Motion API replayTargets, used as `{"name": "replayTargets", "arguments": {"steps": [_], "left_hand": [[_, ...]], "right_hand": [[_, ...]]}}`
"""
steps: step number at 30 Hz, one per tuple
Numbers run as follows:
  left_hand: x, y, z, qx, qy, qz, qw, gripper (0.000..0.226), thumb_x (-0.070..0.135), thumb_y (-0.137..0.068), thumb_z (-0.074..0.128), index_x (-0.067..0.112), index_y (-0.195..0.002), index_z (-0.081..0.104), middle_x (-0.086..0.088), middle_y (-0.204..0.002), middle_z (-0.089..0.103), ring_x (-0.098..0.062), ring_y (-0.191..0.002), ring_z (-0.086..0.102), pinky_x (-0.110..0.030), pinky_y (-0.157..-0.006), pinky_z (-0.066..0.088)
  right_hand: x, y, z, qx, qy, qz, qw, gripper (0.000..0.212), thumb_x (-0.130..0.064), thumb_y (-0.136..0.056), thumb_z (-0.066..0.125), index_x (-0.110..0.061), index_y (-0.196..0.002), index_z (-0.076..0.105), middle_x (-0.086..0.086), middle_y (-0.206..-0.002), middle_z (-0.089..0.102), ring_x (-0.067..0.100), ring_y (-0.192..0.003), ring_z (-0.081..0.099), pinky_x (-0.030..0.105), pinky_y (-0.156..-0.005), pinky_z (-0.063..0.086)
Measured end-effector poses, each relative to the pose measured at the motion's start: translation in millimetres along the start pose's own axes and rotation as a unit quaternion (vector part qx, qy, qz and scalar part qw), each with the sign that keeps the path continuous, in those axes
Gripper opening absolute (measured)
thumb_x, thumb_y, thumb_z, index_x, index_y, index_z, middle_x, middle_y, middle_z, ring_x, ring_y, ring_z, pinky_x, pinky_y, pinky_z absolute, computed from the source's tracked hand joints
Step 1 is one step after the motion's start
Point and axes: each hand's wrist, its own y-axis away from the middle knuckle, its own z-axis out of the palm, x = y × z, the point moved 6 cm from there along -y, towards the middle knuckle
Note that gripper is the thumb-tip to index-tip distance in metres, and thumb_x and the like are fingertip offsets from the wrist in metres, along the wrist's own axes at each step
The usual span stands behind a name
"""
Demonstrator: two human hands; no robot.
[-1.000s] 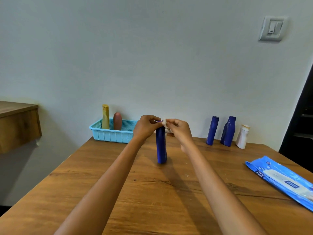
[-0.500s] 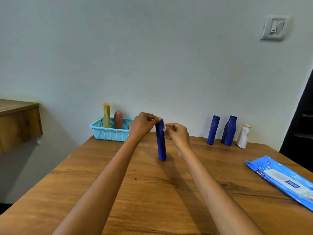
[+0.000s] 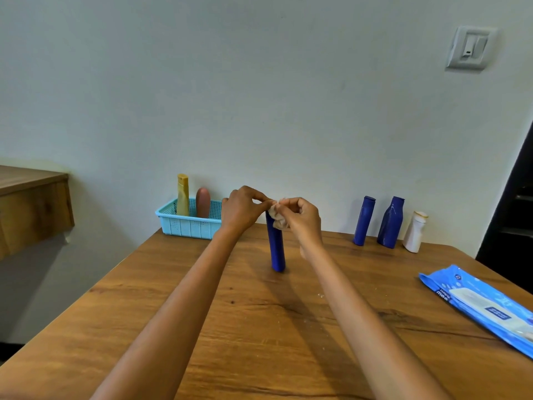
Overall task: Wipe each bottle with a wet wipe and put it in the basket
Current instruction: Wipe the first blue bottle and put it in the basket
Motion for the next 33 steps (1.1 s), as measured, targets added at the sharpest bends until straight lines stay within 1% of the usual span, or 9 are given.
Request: {"name": "replayTargets", "arguments": {"steps": [3,7,10,12,16,18,22,29,33], "left_hand": [[1.9,-0.1,-2.5,0.013,-0.009,0.009,1.000,0.025,0.041,-0.085,0.064,0.020,-0.094,0.073,0.001,-0.117,0.065,-0.020,-0.113,0.054,-0.045,-0.097,0.042],[-1.7,-1.0,-2.3,0.005,-0.021,0.009,1.000,0.032,0.046,-0.084,0.062,0.019,-0.097,0.072,0.001,-0.121,0.062,-0.018,-0.115,0.053,-0.044,-0.098,0.041],[-5.5,-2.2,-1.9,-0.003,-0.014,0.010,1.000,0.032,0.045,-0.084,0.062,0.018,-0.098,0.071,0.000,-0.120,0.063,-0.018,-0.115,0.053,-0.046,-0.098,0.042],[-5.6,-2.9,-1.1,-0.007,-0.008,0.015,1.000,0.031,0.045,-0.083,0.064,0.018,-0.098,0.071,-0.001,-0.121,0.062,-0.018,-0.115,0.053,-0.047,-0.098,0.042],[-1.8,-4.6,0.1,-0.010,-0.017,0.028,0.999,0.028,0.044,-0.083,0.064,0.021,-0.097,0.071,0.001,-0.124,0.060,-0.018,-0.117,0.051,-0.046,-0.099,0.041],[-0.9,-5.4,-1.0,-0.008,-0.024,0.037,0.999,0.027,0.044,-0.083,0.064,0.022,-0.097,0.072,0.002,-0.126,0.059,-0.018,-0.118,0.050,-0.046,-0.099,0.040],[-2.5,-5.8,-3.8,-0.019,-0.049,0.059,0.997,0.026,0.044,-0.085,0.062,0.025,-0.100,0.072,0.002,-0.131,0.055,-0.018,-0.122,0.045,-0.045,-0.101,0.037],[-1.8,-3.0,-10.9,-0.036,-0.077,0.072,0.994,0.027,0.036,-0.089,0.060,0.023,-0.110,0.068,0.001,-0.137,0.049,-0.019,-0.129,0.038,-0.041,-0.103,0.028],[-3.5,-6.5,-8.0,-0.063,-0.046,0.067,0.995,0.025,0.035,-0.088,0.061,0.023,-0.108,0.069,0.001,-0.133,0.054,-0.019,-0.126,0.044,-0.047,-0.104,0.034]], "right_hand": [[-2.5,1.7,4.1,-0.007,0.027,-0.025,0.999,0.007,-0.023,-0.084,0.067,-0.019,-0.088,0.062,-0.004,-0.089,0.065,0.009,-0.085,0.062,0.027,-0.073,0.053],[23.8,5.0,6.2,-0.085,-0.001,0.105,0.991,0.016,-0.019,-0.083,0.068,-0.013,-0.094,0.058,0.005,-0.090,0.068,0.019,-0.080,0.066,0.038,-0.081,0.057],[33.0,7.2,1.9,-0.133,-0.025,0.185,0.973,0.008,-0.010,-0.085,0.063,-0.011,-0.091,0.057,0.010,-0.093,0.067,0.018,-0.073,0.066,0.031,-0.071,0.058],[38.9,8.6,-1.3,-0.127,-0.006,0.211,0.969,0.004,-0.007,-0.088,0.059,-0.010,-0.089,0.057,0.010,-0.093,0.066,0.016,-0.072,0.064,0.025,-0.063,0.056],[31.1,0.8,-2.8,-0.072,-0.014,0.163,0.984,0.012,-0.006,-0.090,0.057,-0.010,-0.099,0.064,0.010,-0.100,0.066,0.019,-0.087,0.065,0.027,-0.072,0.057],[15.0,-4.0,-0.8,-0.059,-0.067,0.122,0.989,0.016,-0.007,-0.088,0.059,-0.008,-0.103,0.066,0.008,-0.093,0.068,0.017,-0.079,0.066,0.027,-0.075,0.058],[4.2,-6.7,3.0,-0.055,-0.064,0.085,0.993,0.019,-0.006,-0.088,0.058,-0.010,-0.104,0.067,0.005,-0.096,0.069,0.013,-0.080,0.066,0.022,-0.068,0.056],[56.4,6.1,1.4,-0.106,0.055,0.223,0.967,0.009,-0.008,-0.092,0.053,-0.012,-0.098,0.059,0.010,-0.106,0.064,0.019,-0.090,0.064,0.030,-0.075,0.057],[51.0,3.7,0.3,-0.089,0.032,0.211,0.973,0.016,-0.003,-0.091,0.052,-0.011,-0.104,0.059,0.012,-0.107,0.064,0.021,-0.092,0.064,0.031,-0.078,0.057]]}}
